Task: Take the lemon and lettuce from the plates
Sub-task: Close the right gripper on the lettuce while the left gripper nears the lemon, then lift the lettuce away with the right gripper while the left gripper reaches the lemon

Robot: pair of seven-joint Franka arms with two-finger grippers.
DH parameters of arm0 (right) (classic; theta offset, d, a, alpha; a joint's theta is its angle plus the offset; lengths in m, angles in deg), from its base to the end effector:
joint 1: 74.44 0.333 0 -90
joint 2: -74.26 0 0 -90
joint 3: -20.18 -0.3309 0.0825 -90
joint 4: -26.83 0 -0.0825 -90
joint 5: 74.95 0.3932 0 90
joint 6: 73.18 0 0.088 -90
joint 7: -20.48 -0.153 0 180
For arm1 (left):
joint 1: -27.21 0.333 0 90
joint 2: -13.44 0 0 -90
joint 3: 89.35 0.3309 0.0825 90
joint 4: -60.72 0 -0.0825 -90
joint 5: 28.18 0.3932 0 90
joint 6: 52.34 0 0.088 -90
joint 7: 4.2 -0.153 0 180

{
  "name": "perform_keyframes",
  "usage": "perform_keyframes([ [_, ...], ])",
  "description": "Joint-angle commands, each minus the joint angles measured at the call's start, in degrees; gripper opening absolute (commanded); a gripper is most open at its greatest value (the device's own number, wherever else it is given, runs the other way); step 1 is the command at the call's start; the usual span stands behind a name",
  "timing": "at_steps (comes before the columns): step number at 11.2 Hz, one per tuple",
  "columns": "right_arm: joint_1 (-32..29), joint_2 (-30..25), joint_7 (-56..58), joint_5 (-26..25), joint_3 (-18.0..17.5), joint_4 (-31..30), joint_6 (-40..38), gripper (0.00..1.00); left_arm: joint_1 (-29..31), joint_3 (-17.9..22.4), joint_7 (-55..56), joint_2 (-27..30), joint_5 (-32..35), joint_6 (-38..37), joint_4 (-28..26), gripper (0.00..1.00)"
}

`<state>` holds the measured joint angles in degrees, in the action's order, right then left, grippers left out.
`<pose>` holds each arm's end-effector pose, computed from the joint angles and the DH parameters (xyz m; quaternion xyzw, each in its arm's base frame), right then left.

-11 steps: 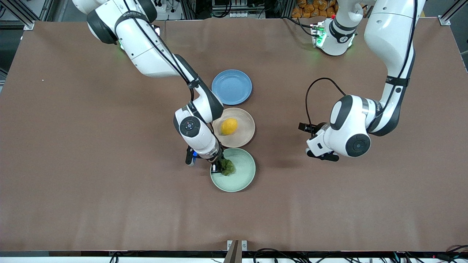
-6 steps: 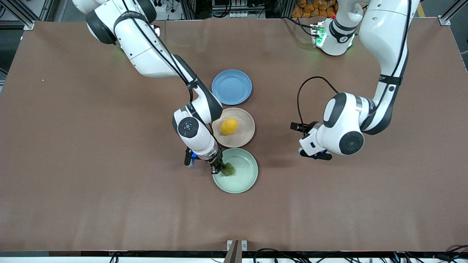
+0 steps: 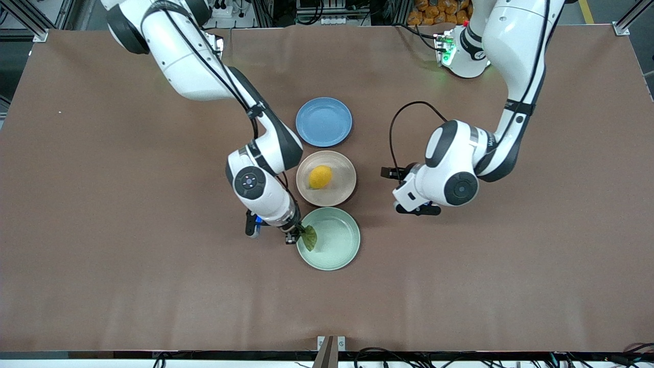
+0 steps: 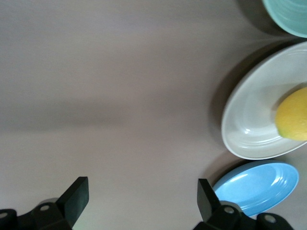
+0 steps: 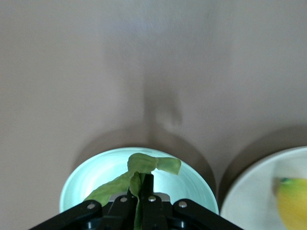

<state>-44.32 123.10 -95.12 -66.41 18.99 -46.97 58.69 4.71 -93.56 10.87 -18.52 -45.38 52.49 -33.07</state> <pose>0.6733 0.4148 0.2099 -0.7035 0.7030 0.0412 0.0959 0.5600 -0.3194 0.2398 0.9709 -0.0329 -0.2228 0.0810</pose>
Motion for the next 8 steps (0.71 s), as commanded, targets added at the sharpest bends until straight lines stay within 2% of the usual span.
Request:
perform_keyframes([
  [1, -5.67, -9.00, 11.06, 5.23, -2.51, -2.31, -9.75, 0.00, -2.98, 0.52, 4.34, -0.82, -1.96, 2.04, 0.62, 1.00],
  [3, -9.53, -16.36, 21.85, 10.15, -2.42, -7.56, -14.87, 0.00, -4.74, 0.52, 6.79, -1.34, -2.05, 2.74, 2.02, 1.00],
  [5, -13.14, -24.37, 30.92, 10.52, -2.42, -13.98, -18.73, 0.00, -6.23, 0.52, 9.43, -3.36, -3.62, 3.10, 5.44, 1.00],
  [8, -17.89, -29.92, 42.69, 10.53, -1.81, -15.58, -30.23, 0.00, -11.41, 0.78, 14.00, -6.97, -3.28, 11.42, 6.95, 1.00],
])
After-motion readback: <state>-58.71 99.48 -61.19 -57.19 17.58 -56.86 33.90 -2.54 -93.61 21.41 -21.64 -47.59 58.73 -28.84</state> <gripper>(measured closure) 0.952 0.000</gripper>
